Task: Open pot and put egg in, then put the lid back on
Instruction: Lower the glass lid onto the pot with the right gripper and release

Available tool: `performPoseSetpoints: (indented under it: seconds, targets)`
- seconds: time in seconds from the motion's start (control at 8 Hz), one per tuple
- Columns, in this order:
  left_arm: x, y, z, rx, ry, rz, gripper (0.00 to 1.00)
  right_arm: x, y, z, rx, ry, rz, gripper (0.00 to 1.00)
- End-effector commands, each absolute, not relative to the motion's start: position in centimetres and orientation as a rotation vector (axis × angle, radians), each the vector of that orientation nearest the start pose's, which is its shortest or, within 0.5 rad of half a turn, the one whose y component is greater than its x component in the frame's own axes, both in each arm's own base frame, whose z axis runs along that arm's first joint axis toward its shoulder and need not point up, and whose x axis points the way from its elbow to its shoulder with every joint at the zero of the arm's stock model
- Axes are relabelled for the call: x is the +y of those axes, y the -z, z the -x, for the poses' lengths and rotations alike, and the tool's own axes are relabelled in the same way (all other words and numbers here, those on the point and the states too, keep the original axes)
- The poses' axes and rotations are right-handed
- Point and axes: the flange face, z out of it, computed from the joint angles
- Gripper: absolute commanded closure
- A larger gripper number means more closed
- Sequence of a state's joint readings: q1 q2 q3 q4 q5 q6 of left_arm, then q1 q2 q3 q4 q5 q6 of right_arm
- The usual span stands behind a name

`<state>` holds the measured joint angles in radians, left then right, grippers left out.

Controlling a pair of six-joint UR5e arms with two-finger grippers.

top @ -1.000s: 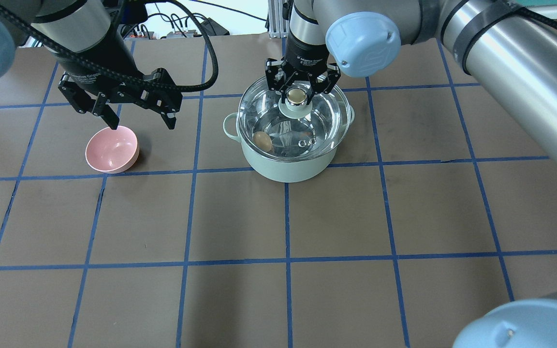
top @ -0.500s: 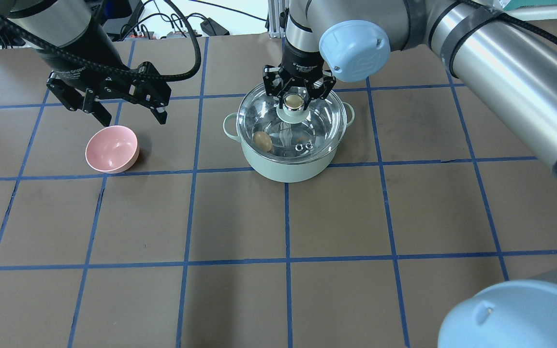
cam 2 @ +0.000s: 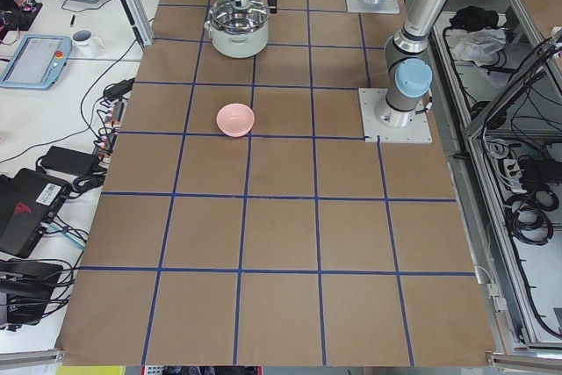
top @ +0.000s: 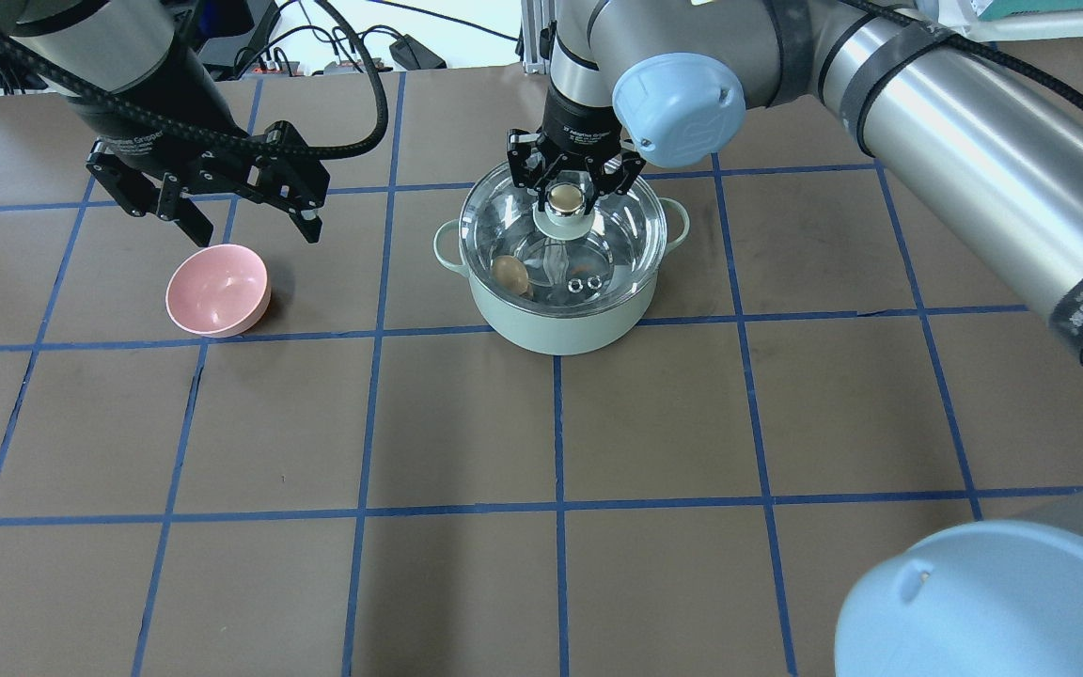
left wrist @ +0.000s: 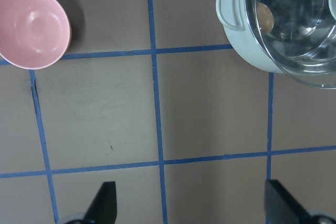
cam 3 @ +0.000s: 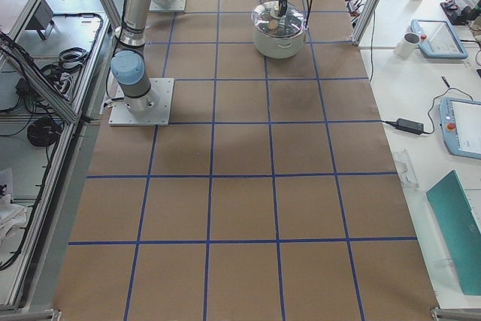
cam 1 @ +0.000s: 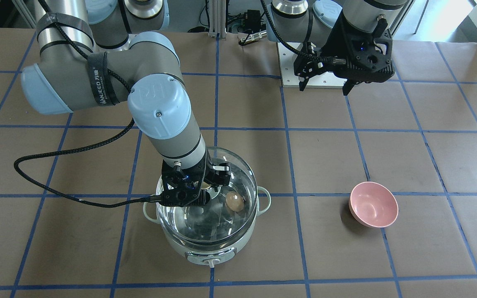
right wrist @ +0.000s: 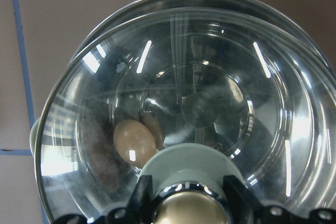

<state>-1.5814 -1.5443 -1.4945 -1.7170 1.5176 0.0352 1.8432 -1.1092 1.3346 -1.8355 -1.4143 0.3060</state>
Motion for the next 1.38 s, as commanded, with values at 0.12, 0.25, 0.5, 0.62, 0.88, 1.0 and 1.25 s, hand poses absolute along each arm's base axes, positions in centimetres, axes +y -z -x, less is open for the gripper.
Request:
performPoseSetpoints:
  seconds: [0.12, 0.25, 0.5, 0.62, 0.88, 1.0, 1.25]
  targets:
    - [-47.2, -52.3, 13.9, 3.171, -0.099, -0.064, 0.0, -61.2, -35.8, -32.5, 2.992, 0.0, -0.048, 1.0]
    - [-47.2, -52.2, 13.9, 3.179, -0.101, -0.061, 0.0, -61.3, -35.5, -32.5, 2.995, -0.003, -0.049, 1.0]
    - [-47.2, -52.2, 13.8, 3.176, -0.104, -0.062, 0.0, -61.3, -35.4, -32.5, 2.994, -0.006, -0.049, 1.0]
    - [-47.2, -52.0, 14.1, 3.169, -0.121, -0.076, 0.0, -61.4, -35.5, -32.5, 2.993, -0.002, -0.051, 1.0]
    - [-47.1, -51.7, 14.0, 3.131, -0.142, -0.125, 0.0, -61.5, -35.4, -32.5, 2.99, 0.002, -0.05, 1.0]
    - [-47.0, -51.9, 14.0, 3.134, -0.137, -0.125, 0.0, -61.6, -35.1, -32.6, 2.99, 0.003, -0.055, 1.0]
    - [-47.1, -52.2, 14.1, 3.136, -0.094, -0.13, 0.0, -61.7, -34.8, -32.7, 2.985, -0.006, -0.053, 1.0]
